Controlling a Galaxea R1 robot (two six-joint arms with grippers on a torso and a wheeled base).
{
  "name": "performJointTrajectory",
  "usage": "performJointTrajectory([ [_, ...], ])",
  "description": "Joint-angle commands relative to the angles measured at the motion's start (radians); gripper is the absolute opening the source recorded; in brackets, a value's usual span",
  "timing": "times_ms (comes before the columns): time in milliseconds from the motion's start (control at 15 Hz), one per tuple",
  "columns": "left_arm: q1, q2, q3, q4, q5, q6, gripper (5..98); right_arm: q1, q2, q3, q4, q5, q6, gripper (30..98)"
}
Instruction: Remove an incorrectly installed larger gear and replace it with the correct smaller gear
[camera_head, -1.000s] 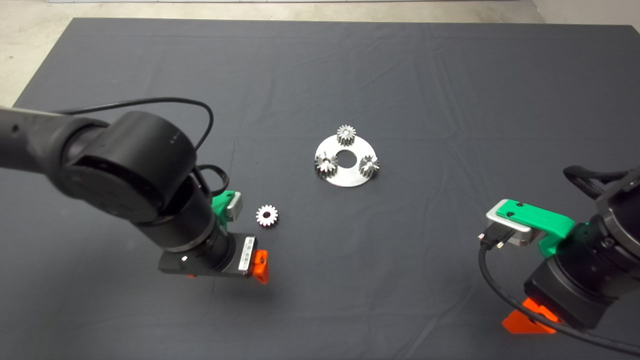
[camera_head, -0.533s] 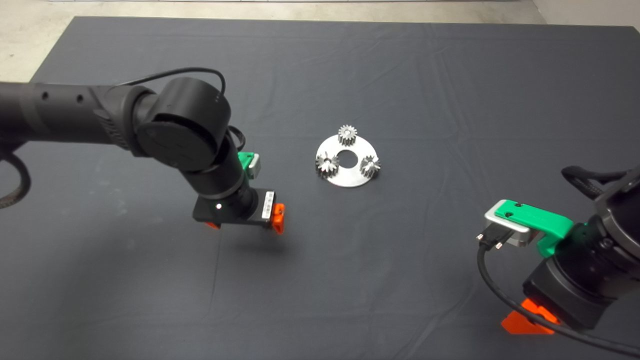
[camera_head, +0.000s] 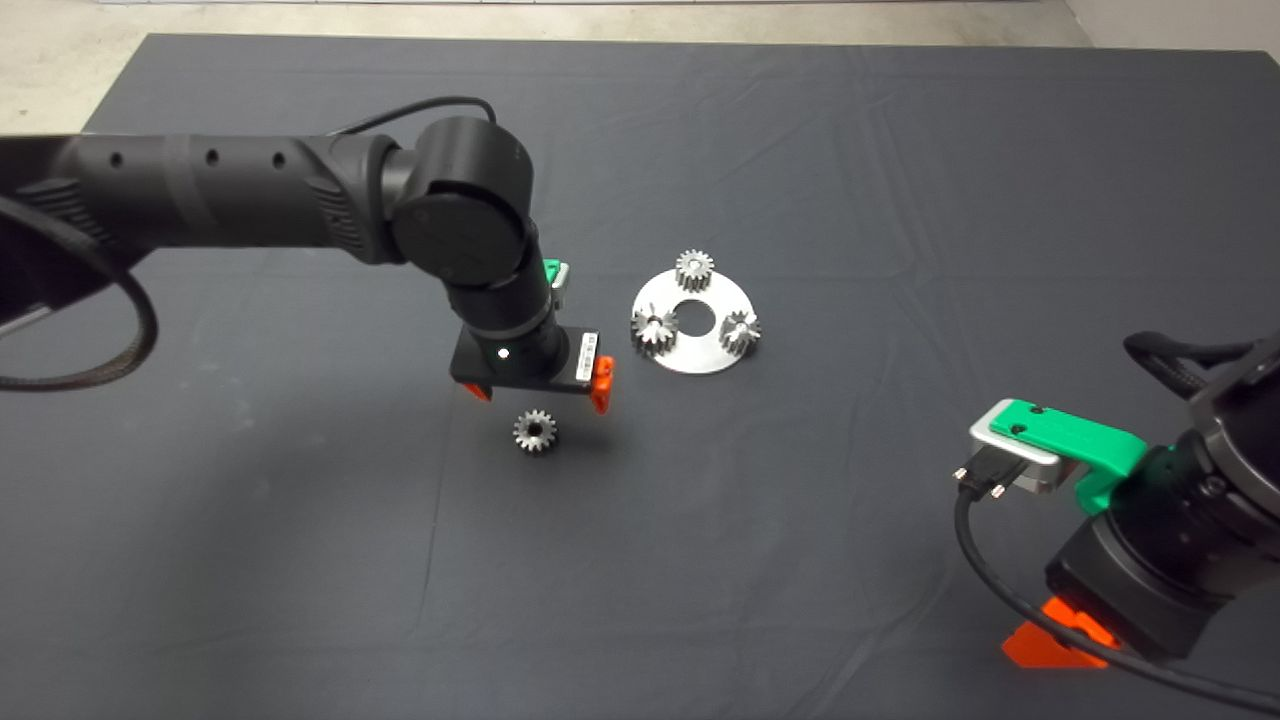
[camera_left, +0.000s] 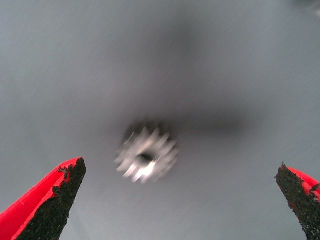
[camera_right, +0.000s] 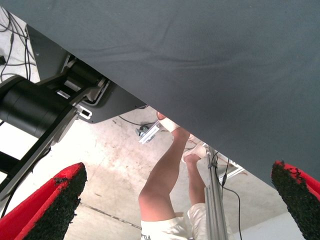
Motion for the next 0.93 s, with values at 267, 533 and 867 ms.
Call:
performJointTrajectory([
  [267,-0.026,0.095,-0.108,0.008,-0.079,0.072,98.2,0.006,0.048,0.001,0.031,-0.086,0.004,97.7],
  [533,-0.040,0.166,-0.162,0.005,-0.089,0.113,98.2,0.006,0.057,0.001,0.031,-0.086,0.004,97.7],
  [867,-0.040,0.197,-0.231,0.005,-0.101,0.163,98.2,0.006,0.023,-0.001,0.032,-0.087,0.005,97.7],
])
